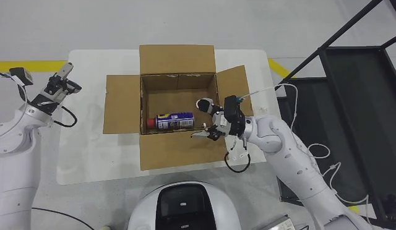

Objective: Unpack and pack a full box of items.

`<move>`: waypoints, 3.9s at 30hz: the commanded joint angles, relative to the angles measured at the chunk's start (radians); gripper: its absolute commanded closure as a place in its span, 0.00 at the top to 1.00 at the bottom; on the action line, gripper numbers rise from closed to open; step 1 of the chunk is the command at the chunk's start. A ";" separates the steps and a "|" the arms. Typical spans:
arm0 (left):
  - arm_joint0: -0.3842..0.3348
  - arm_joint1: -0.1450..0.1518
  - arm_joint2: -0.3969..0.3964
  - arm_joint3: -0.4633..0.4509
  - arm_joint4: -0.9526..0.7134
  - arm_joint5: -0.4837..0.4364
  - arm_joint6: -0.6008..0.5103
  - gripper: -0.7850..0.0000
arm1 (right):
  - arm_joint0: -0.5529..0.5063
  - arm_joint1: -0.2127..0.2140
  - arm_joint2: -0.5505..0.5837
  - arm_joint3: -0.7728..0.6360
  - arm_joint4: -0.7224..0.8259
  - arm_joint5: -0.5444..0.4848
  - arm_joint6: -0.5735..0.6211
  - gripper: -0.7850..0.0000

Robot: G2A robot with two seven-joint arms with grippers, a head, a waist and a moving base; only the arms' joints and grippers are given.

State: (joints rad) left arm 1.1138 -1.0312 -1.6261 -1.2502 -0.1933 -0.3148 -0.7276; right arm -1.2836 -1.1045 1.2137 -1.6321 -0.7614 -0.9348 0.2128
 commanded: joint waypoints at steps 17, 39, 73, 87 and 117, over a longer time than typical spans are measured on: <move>-0.055 -0.006 0.061 0.126 0.021 -0.149 -0.028 1.00 | -0.093 0.031 0.083 -0.089 0.131 0.017 0.174 1.00; -0.176 -0.030 0.218 0.250 -0.093 -0.225 -0.240 1.00 | -0.294 0.091 0.448 -0.060 0.533 0.072 0.157 1.00; -0.211 -0.074 0.435 -0.001 -0.251 -0.102 -0.315 1.00 | -0.077 0.050 0.097 0.198 0.846 -0.012 0.383 1.00; -0.257 -0.089 0.529 0.110 -0.105 -0.144 -0.344 1.00 | 0.024 0.026 -0.035 0.267 0.665 0.066 0.381 1.00; -0.319 -0.060 0.359 0.170 -0.047 -0.215 -0.123 1.00 | -0.255 0.116 0.221 0.113 0.781 0.128 0.609 1.00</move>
State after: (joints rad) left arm 0.7954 -1.0908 -1.2672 -1.0817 -0.2407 -0.5300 -0.8501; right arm -1.5302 -0.9908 1.4340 -1.5194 0.0132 -0.8102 0.8027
